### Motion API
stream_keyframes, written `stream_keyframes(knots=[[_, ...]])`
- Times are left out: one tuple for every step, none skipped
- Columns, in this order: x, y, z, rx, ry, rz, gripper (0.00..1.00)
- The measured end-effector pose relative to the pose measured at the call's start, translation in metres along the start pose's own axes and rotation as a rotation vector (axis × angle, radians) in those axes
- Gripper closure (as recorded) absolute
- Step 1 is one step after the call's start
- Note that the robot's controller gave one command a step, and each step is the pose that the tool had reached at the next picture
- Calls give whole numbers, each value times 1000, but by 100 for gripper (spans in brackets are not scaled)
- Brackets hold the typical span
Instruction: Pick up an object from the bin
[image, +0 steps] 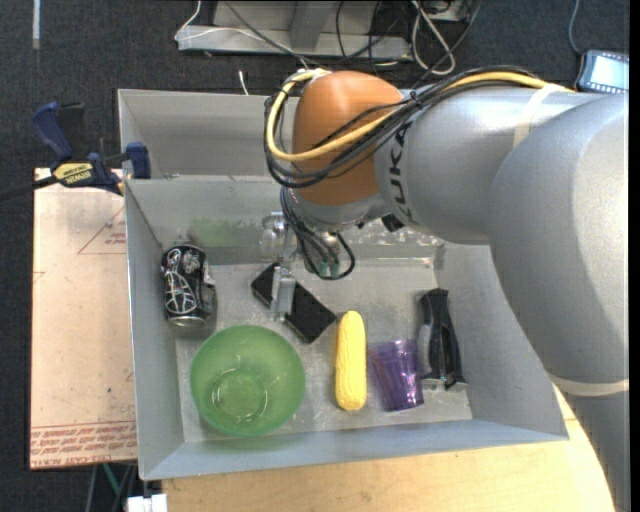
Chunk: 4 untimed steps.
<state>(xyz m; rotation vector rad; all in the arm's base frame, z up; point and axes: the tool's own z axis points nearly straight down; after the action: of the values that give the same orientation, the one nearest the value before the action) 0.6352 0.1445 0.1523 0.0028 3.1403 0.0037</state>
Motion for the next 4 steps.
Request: stream_keyframes(knots=[[0,0,0,0,0,0,0],[19,4,-78,-1,-2,-249,0],[28,-45,24,-2,-5,-133,0],[71,12,-37,-5,-22,-305,0]])
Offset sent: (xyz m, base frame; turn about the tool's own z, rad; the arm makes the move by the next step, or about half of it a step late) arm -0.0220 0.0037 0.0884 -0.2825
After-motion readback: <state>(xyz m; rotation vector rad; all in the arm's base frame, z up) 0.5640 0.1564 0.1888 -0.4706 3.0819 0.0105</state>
